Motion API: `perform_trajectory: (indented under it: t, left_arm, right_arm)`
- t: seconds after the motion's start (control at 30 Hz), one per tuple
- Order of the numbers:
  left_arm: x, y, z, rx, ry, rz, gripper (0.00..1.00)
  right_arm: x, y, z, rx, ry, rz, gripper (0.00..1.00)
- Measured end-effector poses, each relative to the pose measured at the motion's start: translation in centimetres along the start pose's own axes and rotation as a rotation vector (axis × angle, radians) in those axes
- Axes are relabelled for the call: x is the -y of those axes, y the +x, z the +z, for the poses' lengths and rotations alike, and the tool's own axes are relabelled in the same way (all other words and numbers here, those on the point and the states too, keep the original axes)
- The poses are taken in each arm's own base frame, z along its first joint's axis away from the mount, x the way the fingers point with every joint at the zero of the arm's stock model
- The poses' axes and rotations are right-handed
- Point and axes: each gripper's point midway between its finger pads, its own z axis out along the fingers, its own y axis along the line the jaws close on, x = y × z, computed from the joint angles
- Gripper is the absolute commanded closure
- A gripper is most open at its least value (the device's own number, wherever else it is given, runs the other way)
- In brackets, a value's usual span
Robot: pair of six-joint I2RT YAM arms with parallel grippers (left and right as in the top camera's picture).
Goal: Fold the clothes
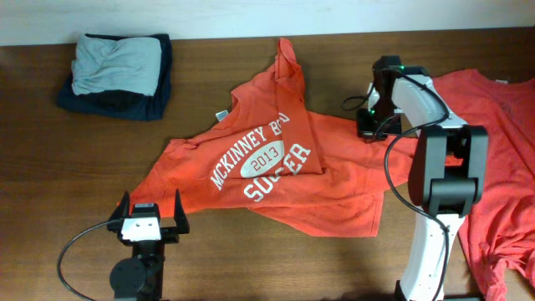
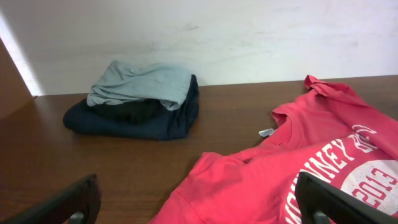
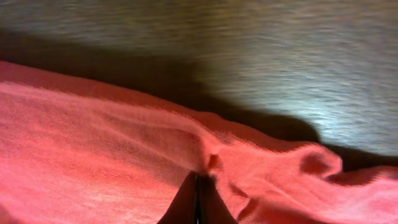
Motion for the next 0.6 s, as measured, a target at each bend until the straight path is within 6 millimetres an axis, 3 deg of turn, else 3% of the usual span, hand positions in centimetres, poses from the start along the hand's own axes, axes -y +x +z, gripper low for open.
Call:
perform_trajectory:
  t: [0.1,0.4,0.6]
  left_arm:
    - [0.0,0.0,0.0,0.000,0.000,0.000,0.01]
    - [0.0,0.0,0.0,0.000,0.000,0.000,0.01]
    - [0.0,0.0,0.0,0.000,0.000,0.000,0.01]
  right_arm:
    - [1.6,0.2,0.0,-0.004,0.009,0.049,0.96]
    - [9.0,1.1,-0.4,-0.019,0.011,0.238,0.96]
    - [10.3,1.3,-0.5,-0.019,0.013,0.271,0.96]
